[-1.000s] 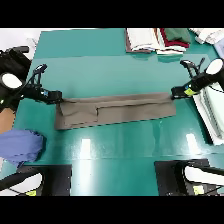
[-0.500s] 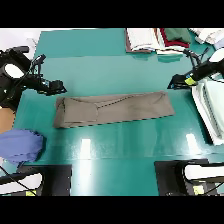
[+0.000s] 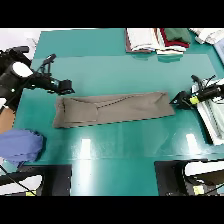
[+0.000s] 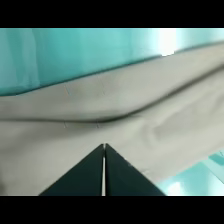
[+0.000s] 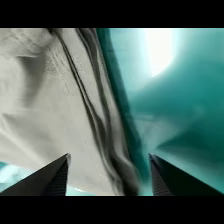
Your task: Fold the shirts.
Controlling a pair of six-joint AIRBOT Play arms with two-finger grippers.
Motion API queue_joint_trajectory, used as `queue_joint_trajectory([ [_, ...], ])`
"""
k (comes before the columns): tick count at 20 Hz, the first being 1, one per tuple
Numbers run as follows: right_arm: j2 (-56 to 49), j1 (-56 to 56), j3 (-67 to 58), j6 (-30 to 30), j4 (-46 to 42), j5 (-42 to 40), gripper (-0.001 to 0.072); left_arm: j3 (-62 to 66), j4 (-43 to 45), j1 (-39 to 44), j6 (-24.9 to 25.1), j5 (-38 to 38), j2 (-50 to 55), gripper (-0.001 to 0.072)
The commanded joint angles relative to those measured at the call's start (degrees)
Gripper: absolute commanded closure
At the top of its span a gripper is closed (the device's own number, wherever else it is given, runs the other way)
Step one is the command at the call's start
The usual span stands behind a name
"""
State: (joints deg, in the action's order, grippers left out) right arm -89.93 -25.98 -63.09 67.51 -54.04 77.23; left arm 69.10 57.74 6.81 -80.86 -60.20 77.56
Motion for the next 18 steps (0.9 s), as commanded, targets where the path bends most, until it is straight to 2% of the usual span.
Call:
queue_joint_trajectory([
  [1, -2.14, 2.34, 2.58, -2.73, 4.94, -4.61, 0.0184, 0.04, -0.31, 7.3, -2.14, 5.27, 0.26, 0.0684],
  [2, -2.71, 4.13, 1.4, -3.74, 4.94, -4.55, 0.0325, 0.04, -0.31, 9.44, -2.89, 6.97, 0.44, 0.0684],
  [3, -3.08, 5.95, 0.24, -4.59, 4.9, -4.37, 0.0414, 0.07, -0.35, 11.34, -3.8, 8.48, 0.81, 0.0684],
  [5, -3.02, 8.79, -2.12, -5.46, 4.79, -4.33, 0.0669, 0.07, -0.33, 15.15, -5.66, 11.3, 2.43, 0.0685],
  [6, -2.97, 9.79, -4.0, -5.68, 4.83, -3.52, 0.0695, 0.11, -0.37, 16.74, -6.05, 12.15, 3.67, 0.0685],
  [11, 4.31, 12.57, -15.32, -4.94, 5.03, 0.37, 0.0695, 2.8, -1.4, 23.06, -7.41, 16.68, 12.28, 0.0686],
  [18, 14.34, 24.65, -29.03, 1.14, 4.98, 0.96, 0.0695, 15.72, -4.22, 25.7, -7.85, 14.6, 26.14, 0.0685],
])
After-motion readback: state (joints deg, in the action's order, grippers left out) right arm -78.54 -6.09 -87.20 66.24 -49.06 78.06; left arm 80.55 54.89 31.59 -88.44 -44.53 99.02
